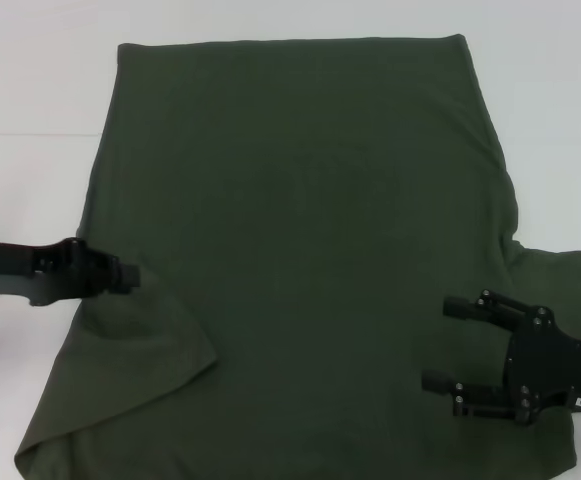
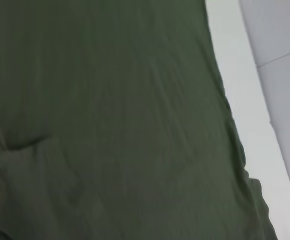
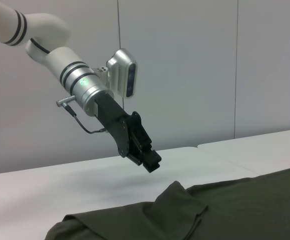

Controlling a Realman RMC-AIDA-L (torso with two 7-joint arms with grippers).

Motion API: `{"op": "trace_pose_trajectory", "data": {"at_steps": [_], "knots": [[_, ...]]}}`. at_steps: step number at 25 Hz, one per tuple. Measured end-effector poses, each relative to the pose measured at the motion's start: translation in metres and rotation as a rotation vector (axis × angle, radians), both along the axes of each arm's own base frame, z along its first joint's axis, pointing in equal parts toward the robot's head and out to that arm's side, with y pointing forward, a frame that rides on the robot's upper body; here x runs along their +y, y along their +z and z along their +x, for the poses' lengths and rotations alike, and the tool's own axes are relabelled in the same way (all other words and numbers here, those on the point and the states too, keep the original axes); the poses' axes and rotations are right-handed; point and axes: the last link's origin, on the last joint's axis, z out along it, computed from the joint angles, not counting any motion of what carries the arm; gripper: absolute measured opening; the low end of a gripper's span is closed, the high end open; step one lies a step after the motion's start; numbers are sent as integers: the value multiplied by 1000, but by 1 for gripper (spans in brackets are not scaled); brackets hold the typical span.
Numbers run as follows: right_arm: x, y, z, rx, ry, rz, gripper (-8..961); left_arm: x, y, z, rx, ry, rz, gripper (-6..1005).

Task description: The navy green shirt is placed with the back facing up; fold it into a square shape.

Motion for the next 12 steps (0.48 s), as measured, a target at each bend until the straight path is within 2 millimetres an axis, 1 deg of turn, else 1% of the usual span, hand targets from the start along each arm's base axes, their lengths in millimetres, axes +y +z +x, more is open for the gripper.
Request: {"op": "trace_pose_trajectory", "data": {"at_steps": [5,12], "knots": [[0,0,-1,5,0,3,914,-7,3,-8,26,-49,16,182],[1,2,-1,17,-3,16,914,-11,-1,-9,47,-79,-7,211]]}}
